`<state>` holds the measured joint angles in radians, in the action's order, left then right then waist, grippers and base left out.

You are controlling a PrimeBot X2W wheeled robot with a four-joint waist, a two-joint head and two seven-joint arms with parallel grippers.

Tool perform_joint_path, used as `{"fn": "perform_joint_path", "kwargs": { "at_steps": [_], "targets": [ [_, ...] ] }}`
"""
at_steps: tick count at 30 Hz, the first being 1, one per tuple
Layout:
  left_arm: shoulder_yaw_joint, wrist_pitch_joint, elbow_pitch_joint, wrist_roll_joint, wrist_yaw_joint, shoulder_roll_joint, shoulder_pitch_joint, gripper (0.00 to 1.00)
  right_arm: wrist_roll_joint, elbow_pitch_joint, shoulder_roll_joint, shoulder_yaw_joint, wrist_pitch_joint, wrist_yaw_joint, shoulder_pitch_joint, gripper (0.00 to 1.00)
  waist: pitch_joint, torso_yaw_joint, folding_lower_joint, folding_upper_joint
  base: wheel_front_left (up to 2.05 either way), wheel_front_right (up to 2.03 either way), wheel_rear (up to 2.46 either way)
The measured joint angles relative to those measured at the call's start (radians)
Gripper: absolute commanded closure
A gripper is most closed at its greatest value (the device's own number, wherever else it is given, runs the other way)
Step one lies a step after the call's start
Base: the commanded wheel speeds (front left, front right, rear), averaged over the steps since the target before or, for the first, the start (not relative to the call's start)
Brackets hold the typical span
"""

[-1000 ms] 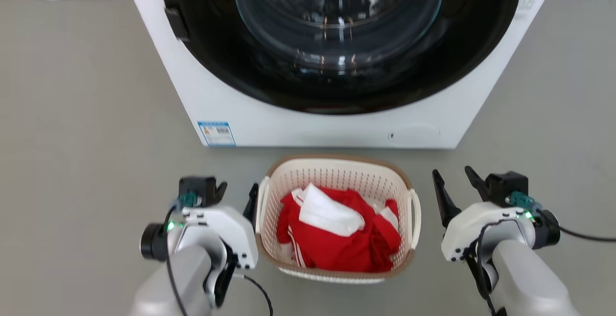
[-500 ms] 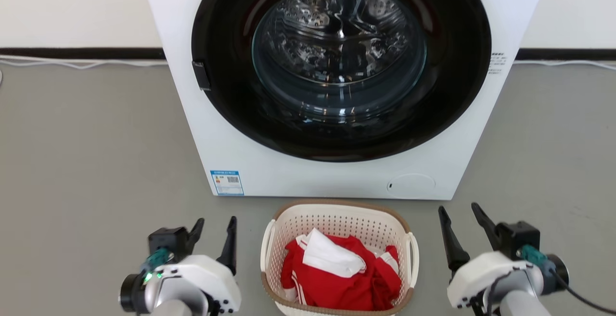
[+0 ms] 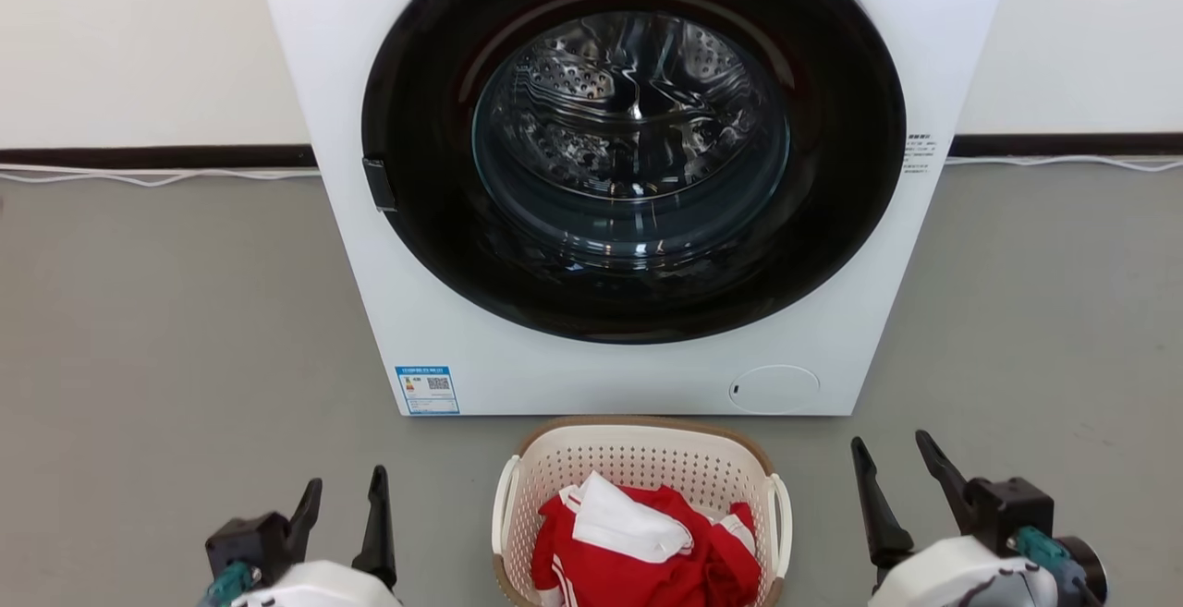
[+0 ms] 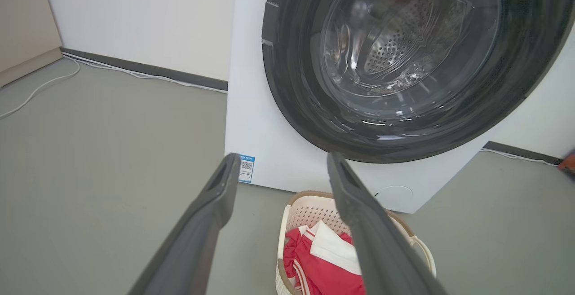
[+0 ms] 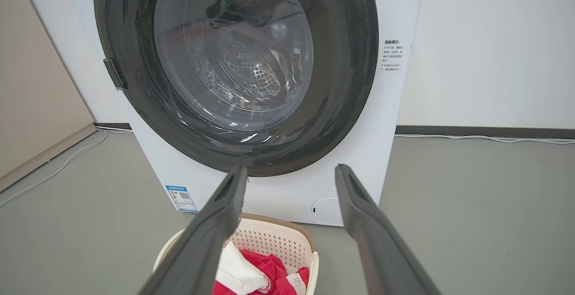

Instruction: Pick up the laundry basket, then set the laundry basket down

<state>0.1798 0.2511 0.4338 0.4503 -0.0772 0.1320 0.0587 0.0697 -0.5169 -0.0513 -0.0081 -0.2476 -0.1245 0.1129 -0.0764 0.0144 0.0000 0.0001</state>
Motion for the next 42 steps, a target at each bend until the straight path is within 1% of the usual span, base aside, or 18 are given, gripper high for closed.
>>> {"fn": "perform_joint_path", "kwargs": {
  "at_steps": [9, 13, 20, 21, 22, 30, 35, 42],
  "targets": [
    [-0.075, 0.0, -0.058, -0.045, 0.032, -0.034, -0.06, 0.0, -0.002, 0.055, 0.001, -0.024, 0.0, 0.0, -0.056, 0.0, -0.015, 0.007, 0.0, 0.0, 0.0, 0.0, 0.0],
    [-0.105, 0.0, -0.071, -0.053, 0.036, -0.043, -0.075, 0.0, -0.002, 0.066, 0.002, -0.025, 0.0, 0.0, -0.058, 0.0, -0.016, 0.006, 0.0, 0.0, 0.0, 0.0, 0.0],
    [-0.127, 0.0, -0.075, -0.09, 0.053, -0.063, -0.075, 0.0, -0.002, 0.078, 0.002, -0.026, 0.0, 0.0, -0.071, 0.0, -0.018, 0.008, 0.0, 0.0, 0.0, 0.0, 0.0],
    [-0.129, 0.0, -0.075, -0.093, 0.054, -0.065, -0.075, 1.0, -0.002, 0.078, 0.002, -0.025, 0.0, 0.0, -0.072, 1.0, -0.019, 0.008, 0.0, 0.0, 0.0, 0.0, 0.0],
    [-0.132, 0.0, -0.072, -0.093, 0.06, -0.066, -0.076, 1.0, -0.002, 0.076, 0.002, -0.025, 0.0, 0.0, -0.072, 1.0, -0.019, 0.008, 0.0, 0.0, 0.0, 0.0, 0.0],
    [-0.129, -0.011, 0.019, -0.084, 0.06, -0.08, -0.149, 1.0, 0.01, -0.009, 0.009, -0.022, 0.009, 0.001, -0.144, 1.0, -0.018, 0.009, 0.0, 0.0, 0.0, 0.0, 0.0],
    [-0.132, -0.028, 0.016, -0.035, 0.061, -0.081, -0.151, 1.0, 0.071, -0.005, 0.01, -0.025, 0.021, 0.001, -0.148, 1.0, -0.016, 0.007, 0.0005, 0.0, 0.0, 0.0, 0.0],
    [-0.141, -0.049, 0.004, 0.044, 0.07, -0.081, -0.15, 1.0, 0.166, 0.015, 0.01, -0.028, 0.04, 0.001, -0.147, 1.0, -0.007, 0.006, 0.0003, 0.0, 0.0, 0.0, 0.0]
  ]
}}
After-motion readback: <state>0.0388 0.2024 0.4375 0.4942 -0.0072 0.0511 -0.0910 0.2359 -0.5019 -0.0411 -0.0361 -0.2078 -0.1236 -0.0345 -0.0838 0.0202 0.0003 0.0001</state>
